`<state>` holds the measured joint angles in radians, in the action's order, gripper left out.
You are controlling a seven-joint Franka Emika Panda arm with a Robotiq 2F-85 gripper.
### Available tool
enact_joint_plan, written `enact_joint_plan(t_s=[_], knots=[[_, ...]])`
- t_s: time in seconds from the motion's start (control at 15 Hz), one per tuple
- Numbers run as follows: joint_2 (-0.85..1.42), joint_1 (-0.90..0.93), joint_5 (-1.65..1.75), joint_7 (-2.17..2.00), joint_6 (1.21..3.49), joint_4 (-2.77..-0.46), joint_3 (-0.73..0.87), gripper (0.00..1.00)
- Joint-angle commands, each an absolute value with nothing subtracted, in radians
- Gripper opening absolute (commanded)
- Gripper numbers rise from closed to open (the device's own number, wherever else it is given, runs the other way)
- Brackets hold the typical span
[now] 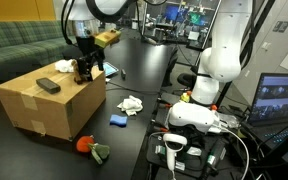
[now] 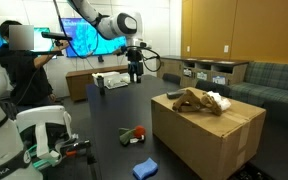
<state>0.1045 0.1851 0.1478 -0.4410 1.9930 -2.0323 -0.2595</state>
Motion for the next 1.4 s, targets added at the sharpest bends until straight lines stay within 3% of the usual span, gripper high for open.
enact_joint_plan(t_s=[0.0, 0.6, 1.33], knots=[[0.130, 0.225, 0.217, -0.468, 1.995, -1.966, -0.233, 1.00], [0.381, 0.203, 0.268, -0.507, 2.369, -1.919, -0.066, 1.00], [0.462, 0.282, 0.427, -0.578, 2.545, -1.885, 0.107, 1.00]])
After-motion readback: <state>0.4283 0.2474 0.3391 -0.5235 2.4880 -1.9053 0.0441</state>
